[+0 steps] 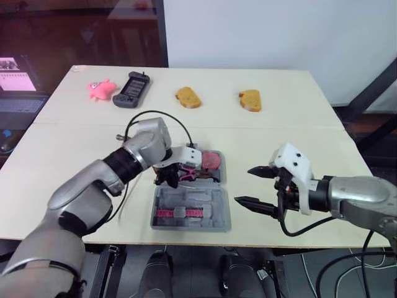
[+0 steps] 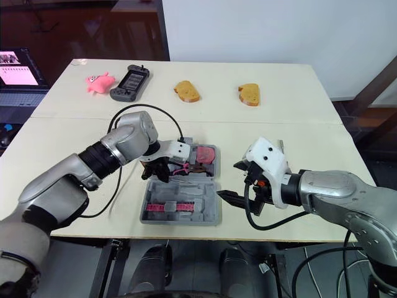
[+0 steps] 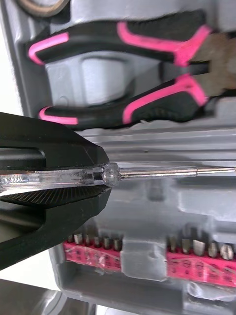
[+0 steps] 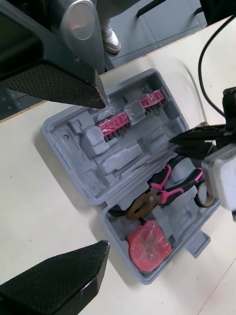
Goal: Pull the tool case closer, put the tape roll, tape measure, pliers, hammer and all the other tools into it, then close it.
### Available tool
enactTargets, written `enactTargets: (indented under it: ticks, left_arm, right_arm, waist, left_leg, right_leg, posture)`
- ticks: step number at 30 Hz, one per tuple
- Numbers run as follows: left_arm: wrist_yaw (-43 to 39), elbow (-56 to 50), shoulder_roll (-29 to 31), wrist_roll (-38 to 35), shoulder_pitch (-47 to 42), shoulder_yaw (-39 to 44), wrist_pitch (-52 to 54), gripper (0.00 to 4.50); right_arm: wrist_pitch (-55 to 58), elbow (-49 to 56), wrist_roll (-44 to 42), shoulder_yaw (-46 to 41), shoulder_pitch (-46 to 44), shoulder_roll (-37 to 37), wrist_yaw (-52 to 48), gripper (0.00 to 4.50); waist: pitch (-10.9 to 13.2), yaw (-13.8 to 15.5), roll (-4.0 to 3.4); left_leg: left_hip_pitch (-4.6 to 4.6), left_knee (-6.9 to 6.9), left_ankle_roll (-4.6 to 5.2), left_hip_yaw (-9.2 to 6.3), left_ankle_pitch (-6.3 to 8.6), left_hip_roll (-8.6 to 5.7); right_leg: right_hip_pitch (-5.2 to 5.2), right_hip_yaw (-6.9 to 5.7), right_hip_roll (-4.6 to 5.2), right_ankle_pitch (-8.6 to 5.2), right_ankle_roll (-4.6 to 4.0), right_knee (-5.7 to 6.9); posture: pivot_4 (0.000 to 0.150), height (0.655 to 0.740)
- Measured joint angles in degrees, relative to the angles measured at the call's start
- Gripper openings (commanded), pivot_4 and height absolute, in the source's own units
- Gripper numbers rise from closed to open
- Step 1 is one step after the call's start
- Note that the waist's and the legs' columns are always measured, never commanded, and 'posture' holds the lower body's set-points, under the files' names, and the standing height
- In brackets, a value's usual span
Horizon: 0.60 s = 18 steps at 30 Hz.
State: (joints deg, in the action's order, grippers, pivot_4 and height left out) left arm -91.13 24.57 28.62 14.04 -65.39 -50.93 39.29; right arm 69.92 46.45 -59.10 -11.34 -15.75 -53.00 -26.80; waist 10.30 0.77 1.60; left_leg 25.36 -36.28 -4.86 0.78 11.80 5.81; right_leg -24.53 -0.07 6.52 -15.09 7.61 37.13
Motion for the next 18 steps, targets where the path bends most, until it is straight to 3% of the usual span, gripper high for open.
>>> enactTargets:
  ticks: [18]
  left_arm:
    - [-0.95,-5.65,0.87,1.79,1.77,0.11,0.75,0.01]
  right_arm:
    - [-2.43,-0.47,1.58,4.25,1.10,-2.24,-3.25,4.50]
  waist:
    - [0.00,-0.01,-0.01]
  left_leg:
    - [0.00,-0.02,0.00,-0.02,0.00,0.00]
  right_leg:
    - [0.00,0.00,0.00,0.00,0.00,0.03]
  posture:
    - [0.150,0.7207]
